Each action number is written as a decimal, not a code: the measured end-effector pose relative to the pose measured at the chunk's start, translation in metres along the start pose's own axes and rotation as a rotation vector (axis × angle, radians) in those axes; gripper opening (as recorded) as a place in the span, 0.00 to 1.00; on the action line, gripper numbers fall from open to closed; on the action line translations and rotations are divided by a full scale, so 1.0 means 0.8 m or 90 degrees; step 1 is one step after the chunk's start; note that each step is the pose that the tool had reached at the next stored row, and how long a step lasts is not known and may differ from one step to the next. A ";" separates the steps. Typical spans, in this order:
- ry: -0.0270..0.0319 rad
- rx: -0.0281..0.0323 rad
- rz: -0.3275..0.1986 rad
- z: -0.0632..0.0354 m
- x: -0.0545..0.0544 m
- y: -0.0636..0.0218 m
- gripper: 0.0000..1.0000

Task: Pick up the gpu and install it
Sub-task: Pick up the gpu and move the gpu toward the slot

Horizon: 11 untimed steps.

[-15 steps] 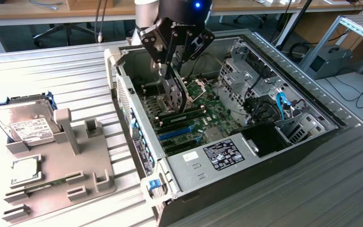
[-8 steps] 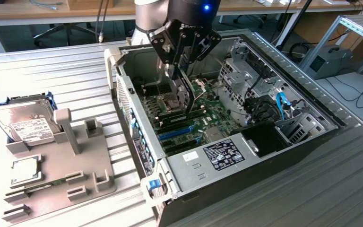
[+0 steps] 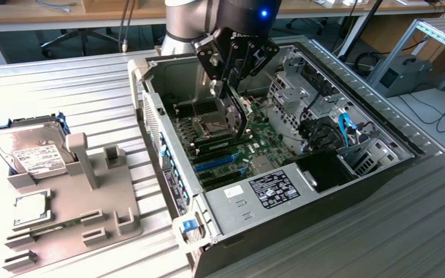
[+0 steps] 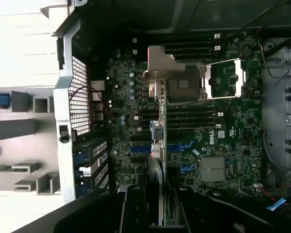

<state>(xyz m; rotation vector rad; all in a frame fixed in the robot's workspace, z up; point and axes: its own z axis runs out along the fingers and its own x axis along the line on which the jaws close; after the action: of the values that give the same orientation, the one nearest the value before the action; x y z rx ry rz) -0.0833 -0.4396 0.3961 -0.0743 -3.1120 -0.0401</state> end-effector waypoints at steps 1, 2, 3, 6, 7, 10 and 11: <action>0.0000 0.0002 0.000 0.001 -0.003 0.000 0.26; 0.0000 0.0005 0.000 0.001 -0.005 0.000 0.26; 0.0000 0.0007 0.000 0.002 -0.008 0.000 0.26; -0.0001 0.0012 0.000 0.004 -0.015 0.001 0.26; -0.0001 0.0014 0.000 0.005 -0.018 0.001 0.26; -0.0001 0.0020 0.000 0.007 -0.024 0.001 0.26; -0.0001 0.0021 0.000 0.008 -0.026 0.001 0.26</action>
<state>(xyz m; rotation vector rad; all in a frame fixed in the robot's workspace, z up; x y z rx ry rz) -0.0626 -0.4393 0.3889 -0.0743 -3.1122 -0.0350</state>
